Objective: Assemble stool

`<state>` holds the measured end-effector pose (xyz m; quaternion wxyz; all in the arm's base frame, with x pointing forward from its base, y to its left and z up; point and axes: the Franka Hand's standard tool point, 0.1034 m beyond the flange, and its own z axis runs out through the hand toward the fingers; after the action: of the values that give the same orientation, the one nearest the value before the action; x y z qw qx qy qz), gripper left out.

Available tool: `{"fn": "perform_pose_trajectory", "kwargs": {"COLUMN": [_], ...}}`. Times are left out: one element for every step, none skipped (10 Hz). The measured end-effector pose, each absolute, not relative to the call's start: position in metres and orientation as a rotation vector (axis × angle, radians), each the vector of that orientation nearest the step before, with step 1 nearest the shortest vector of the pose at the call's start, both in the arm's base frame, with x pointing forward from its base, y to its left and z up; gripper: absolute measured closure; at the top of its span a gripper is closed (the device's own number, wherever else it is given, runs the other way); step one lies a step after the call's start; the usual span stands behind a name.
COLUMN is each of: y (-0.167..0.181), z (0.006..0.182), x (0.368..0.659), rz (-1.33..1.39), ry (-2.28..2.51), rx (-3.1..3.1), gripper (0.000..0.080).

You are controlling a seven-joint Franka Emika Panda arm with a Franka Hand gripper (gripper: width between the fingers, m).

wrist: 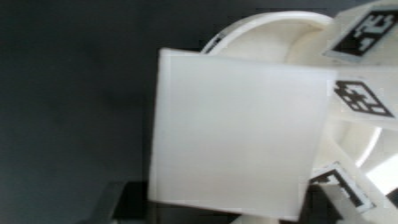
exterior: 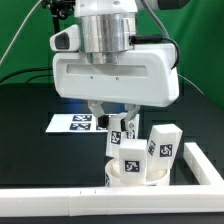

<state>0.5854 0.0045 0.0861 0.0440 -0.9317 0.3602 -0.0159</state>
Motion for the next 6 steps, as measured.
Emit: {"fn": "perform_pose_trajectory", "kwargs": {"y": [0.0045,0.0045,0.0049,0.0050,0.0033,0.0012], "z": [0.0860,0.0859,0.0854,0.0845,0.0838,0.0833], "x": [0.5853,0.5853,0.5856,0.5888,0.5905,0.5920], "rz": [-0.043,-0.039,-0.027,0.007,0.061,0.101], "ry": [1.204,1.280,1.376,1.541,1.705,1.770], "rx": [-2.804,-2.769,-2.720,-2.626,-2.528,-2.482], "gripper": [0.0475,0.0475,0.0475,0.0475,0.0474,0.0474]}}
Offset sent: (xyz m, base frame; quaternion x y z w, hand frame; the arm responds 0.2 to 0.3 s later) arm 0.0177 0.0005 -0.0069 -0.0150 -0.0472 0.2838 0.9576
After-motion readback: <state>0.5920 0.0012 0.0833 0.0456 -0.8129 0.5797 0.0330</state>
